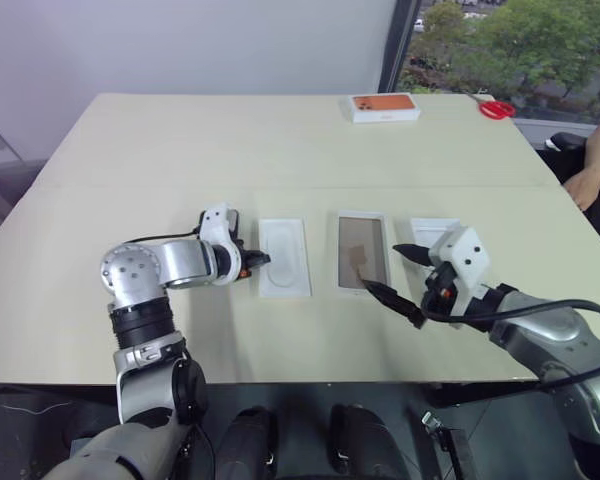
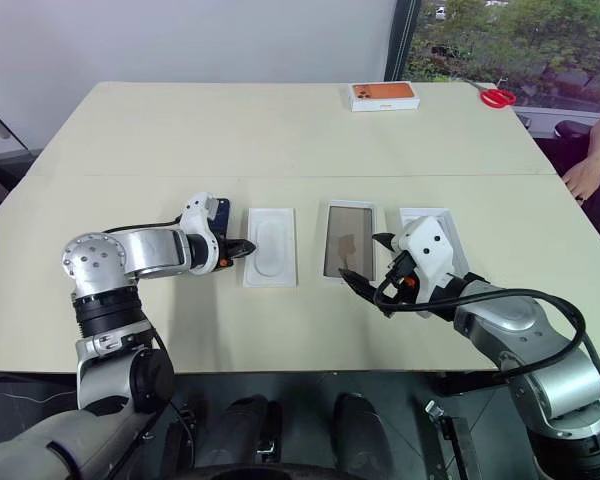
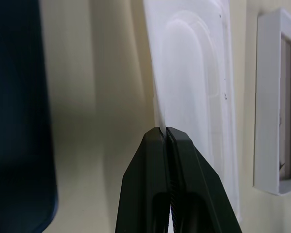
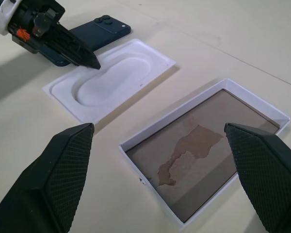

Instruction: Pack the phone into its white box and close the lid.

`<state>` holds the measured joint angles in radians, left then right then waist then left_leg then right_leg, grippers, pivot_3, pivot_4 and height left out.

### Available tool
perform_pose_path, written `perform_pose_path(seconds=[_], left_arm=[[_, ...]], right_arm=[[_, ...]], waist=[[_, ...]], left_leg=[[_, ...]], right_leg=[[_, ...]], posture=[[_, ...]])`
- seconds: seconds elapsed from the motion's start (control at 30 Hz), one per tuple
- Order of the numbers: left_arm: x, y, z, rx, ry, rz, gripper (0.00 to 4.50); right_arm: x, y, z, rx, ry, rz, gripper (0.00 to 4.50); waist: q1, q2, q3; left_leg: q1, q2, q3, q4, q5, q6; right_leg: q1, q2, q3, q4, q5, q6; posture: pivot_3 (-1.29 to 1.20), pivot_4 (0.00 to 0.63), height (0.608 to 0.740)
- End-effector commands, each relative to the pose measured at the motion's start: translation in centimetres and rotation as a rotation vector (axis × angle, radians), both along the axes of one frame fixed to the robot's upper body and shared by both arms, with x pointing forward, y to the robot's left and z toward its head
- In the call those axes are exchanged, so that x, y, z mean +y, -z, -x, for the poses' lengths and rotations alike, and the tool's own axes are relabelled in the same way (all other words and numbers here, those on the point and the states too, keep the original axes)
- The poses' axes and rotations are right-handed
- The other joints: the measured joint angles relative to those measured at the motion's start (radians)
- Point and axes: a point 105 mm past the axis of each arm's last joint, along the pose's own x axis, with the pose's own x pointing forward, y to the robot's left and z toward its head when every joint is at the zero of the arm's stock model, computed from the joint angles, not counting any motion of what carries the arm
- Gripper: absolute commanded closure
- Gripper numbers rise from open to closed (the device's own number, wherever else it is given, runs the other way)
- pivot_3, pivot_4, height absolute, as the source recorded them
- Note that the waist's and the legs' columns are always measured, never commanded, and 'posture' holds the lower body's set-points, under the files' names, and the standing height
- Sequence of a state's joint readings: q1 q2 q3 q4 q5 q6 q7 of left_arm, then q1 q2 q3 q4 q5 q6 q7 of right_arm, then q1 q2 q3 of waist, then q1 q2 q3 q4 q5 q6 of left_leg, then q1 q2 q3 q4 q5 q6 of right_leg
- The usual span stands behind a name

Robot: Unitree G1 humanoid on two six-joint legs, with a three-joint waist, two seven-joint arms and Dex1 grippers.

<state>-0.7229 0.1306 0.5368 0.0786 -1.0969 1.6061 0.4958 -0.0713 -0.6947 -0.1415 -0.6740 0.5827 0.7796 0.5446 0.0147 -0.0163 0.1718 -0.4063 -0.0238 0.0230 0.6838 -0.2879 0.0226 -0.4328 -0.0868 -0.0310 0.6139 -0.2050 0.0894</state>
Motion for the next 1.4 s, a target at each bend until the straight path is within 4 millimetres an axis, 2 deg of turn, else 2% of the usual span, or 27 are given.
perform_pose_path(seconds=[0.03, 0.23, 0.33, 0.4, 0.5, 0.6, 0.8, 1.03, 1.23, 1.4], left_arm=[[-0.3, -2.9, -0.5, -0.088, 0.028, 0.084, 4.45], [-2.9, -4.8, -0.6, -0.129, 0.097, 0.163, 4.45], [-6.3, -5.6, -0.6, -0.128, 0.164, 0.173, 4.45], [-7.3, -5.5, -0.6, -0.116, 0.177, 0.166, 4.45], [-10.1, -5.0, -0.5, -0.086, 0.221, 0.103, 4.45], [-11.7, -5.1, -0.5, -0.086, 0.238, 0.079, 4.45], [-13.0, -4.9, -1.1, -0.082, 0.214, -0.011, 4.45], [-13.7, -4.6, -1.6, -0.076, 0.198, -0.005, 4.45], [-15.5, -5.0, -1.2, -0.082, 0.250, 0.030, 4.45], [-16.1, -4.9, -0.8, -0.080, 0.286, 0.030, 4.45]], right_arm=[[0.2, -1.6, 0.4, -0.067, -0.016, 0.013, 0.00], [-1.1, -2.1, 0.4, -0.079, 0.007, 0.047, 0.00], [-2.8, -2.1, 0.6, -0.067, 0.045, 0.093, 0.00], [-3.4, -1.9, 0.7, -0.058, 0.057, 0.110, 0.00], [-4.8, -1.3, 0.6, -0.036, 0.118, 0.163, 0.00], [-5.0, -1.3, 0.6, -0.033, 0.124, 0.164, 0.00], [-4.9, -1.1, 0.8, -0.040, 0.128, 0.173, 0.00], [-4.8, -0.9, 0.6, -0.045, 0.129, 0.171, 0.00], [-4.7, -0.8, 0.5, -0.045, 0.128, 0.166, 0.00], [-4.6, -0.8, 0.4, -0.048, 0.127, 0.162, 0.00]], waist=[[0.001, 0.000, 0.000], [0.009, -0.001, 0.000], [0.027, -0.001, 0.000], [0.027, -0.001, 0.000], [0.026, -0.001, 0.000], [0.024, -0.002, 0.001], [0.026, -0.002, 0.001], [0.026, -0.002, 0.001], [0.025, -0.002, 0.001], [0.025, -0.002, 0.001]], left_leg=[[0.000, 0.000, 0.000, 0.000, 0.000, 0.000], [0.000, -0.001, 0.000, 0.000, 0.000, -0.001], [0.000, -0.001, 0.000, 0.000, 0.000, -0.001], [-0.001, -0.002, 0.000, 0.000, 0.000, 0.000], [-0.001, -0.002, 0.000, 0.000, 0.000, 0.000], [0.000, -0.002, 0.001, 0.000, 0.000, 0.000], [0.000, -0.001, 0.000, 0.000, 0.000, 0.000], [-0.001, -0.001, 0.000, 0.000, 0.000, 0.000], [-0.001, -0.001, 0.000, 0.000, 0.000, 0.000], [-0.001, -0.001, 0.000, 0.000, 0.000, 0.000]], right_leg=[[0.000, 0.000, 0.000, 0.000, 0.000, 0.000], [0.000, -0.001, 0.000, -0.001, 0.000, 0.000], [0.000, -0.001, 0.000, -0.001, 0.000, 0.000], [0.001, -0.001, -0.001, -0.002, 0.000, 0.000], [0.001, -0.001, 0.000, -0.002, 0.000, 0.000], [0.001, 0.000, 0.000, -0.002, 0.000, 0.000], [0.001, 0.001, 0.000, -0.002, 0.000, -0.001], [0.001, 0.001, 0.000, -0.002, 0.000, 0.000], [0.001, 0.001, 0.000, -0.002, 0.000, 0.000], [0.001, 0.001, 0.000, -0.002, 0.000, 0.000]], posture=[[0.00, 0.150, 0.740], [0.00, 0.150, 0.740], [0.00, 0.150, 0.740], [0.00, 0.150, 0.740], [0.00, 0.150, 0.740], [0.00, 0.150, 0.740], [0.00, 0.150, 0.740], [0.00, 0.150, 0.740], [0.00, 0.150, 0.740], [0.00, 0.150, 0.740]])
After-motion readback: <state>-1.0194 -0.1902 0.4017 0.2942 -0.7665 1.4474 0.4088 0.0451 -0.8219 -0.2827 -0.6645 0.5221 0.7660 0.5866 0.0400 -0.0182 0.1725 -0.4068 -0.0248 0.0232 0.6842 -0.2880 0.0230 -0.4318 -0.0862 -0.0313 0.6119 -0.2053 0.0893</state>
